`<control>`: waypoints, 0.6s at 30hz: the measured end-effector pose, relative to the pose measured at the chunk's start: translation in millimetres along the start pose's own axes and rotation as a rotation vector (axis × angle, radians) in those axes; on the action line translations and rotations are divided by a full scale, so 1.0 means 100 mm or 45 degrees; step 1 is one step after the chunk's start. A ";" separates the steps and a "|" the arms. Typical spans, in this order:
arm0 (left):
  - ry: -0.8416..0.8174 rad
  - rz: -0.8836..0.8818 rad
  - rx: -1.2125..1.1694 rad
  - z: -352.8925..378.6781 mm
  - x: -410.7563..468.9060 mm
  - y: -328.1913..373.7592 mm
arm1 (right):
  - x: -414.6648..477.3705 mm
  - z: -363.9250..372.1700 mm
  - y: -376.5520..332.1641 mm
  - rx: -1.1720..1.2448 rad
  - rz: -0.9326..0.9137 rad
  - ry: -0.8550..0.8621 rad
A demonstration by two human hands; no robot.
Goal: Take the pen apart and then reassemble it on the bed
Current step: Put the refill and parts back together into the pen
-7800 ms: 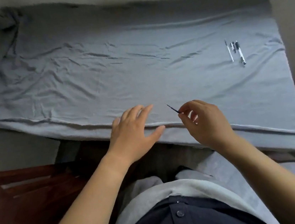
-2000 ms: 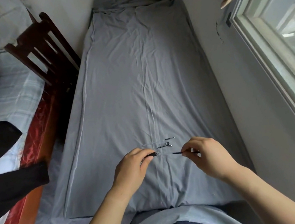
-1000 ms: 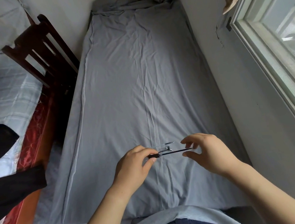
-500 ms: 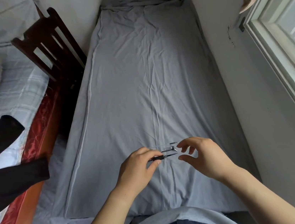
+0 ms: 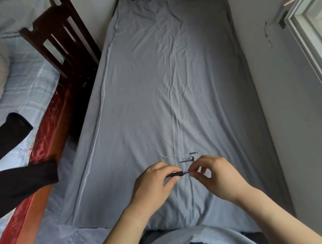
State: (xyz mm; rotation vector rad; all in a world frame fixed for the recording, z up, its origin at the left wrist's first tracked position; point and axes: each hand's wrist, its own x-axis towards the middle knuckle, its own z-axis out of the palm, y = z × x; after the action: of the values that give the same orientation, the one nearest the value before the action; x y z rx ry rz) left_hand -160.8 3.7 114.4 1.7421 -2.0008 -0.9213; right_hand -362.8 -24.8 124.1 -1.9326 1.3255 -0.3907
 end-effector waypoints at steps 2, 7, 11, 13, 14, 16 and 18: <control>-0.013 -0.027 -0.011 0.03 -0.01 -0.02 | 0.02 0.03 0.09 0.043 0.031 -0.035; 0.004 -0.158 0.006 0.09 -0.03 -0.13 | 0.15 0.07 0.53 0.078 0.324 -0.005; 0.018 -0.265 0.018 0.20 -0.05 -0.20 | 0.30 0.14 0.85 -0.062 0.467 -0.126; 0.043 -0.331 -0.006 0.30 -0.06 -0.22 | 0.38 0.20 0.93 -0.100 0.495 -0.155; 0.058 -0.364 -0.026 0.36 -0.07 -0.22 | 0.42 0.24 0.96 -0.132 0.485 -0.157; 0.087 -0.424 -0.071 0.48 -0.09 -0.19 | 0.49 0.33 0.99 -0.175 0.437 -0.143; 0.111 -0.470 -0.116 0.60 -0.12 -0.15 | 0.53 0.42 1.01 -0.156 0.405 -0.117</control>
State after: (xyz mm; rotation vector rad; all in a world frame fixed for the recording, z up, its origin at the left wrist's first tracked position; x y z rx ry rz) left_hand -184.9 29.4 61.6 2.0994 -1.5855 -1.0082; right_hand -381.8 -73.9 14.5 -1.7727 1.5936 -0.0638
